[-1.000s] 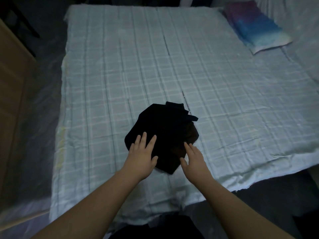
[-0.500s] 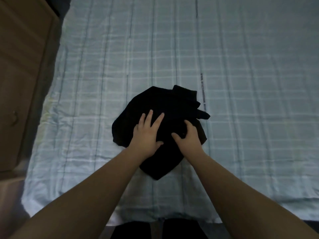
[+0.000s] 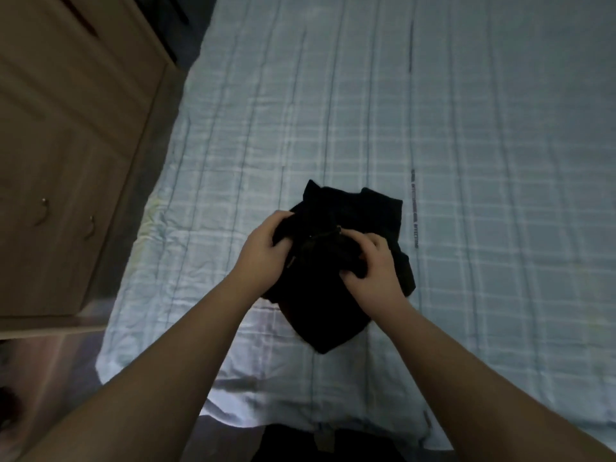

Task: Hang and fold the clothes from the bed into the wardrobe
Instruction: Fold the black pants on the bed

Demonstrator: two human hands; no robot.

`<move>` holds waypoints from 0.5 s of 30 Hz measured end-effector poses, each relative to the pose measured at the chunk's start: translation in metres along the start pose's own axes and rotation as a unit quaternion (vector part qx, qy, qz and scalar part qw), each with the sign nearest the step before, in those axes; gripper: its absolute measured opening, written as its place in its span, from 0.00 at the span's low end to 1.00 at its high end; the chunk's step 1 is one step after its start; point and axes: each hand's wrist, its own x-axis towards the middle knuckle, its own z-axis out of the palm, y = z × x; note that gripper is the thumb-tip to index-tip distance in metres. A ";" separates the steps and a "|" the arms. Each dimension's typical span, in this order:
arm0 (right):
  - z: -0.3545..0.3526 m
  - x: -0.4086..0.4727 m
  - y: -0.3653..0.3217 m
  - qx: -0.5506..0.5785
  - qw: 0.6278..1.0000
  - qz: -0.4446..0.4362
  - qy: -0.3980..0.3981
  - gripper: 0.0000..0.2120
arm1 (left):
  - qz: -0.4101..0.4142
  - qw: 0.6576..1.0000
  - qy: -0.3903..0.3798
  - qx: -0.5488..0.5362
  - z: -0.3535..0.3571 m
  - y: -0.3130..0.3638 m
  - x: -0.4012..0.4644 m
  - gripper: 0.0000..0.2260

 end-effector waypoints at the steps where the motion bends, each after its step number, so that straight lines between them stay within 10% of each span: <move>1: -0.004 -0.001 -0.017 -0.007 1.000 -0.012 -0.007 0.34 | 0.010 1.000 -0.005 -0.013 -0.013 0.015 -0.005 0.12; 9: -0.062 0.004 -0.173 -0.062 0.991 -0.109 0.051 0.19 | 0.087 0.990 -0.015 -0.107 -0.119 0.142 -0.032 0.13; 15: -0.102 -0.010 -0.270 -0.026 0.992 -0.094 -0.084 0.28 | 0.156 0.970 -0.008 -0.187 -0.179 0.200 -0.049 0.15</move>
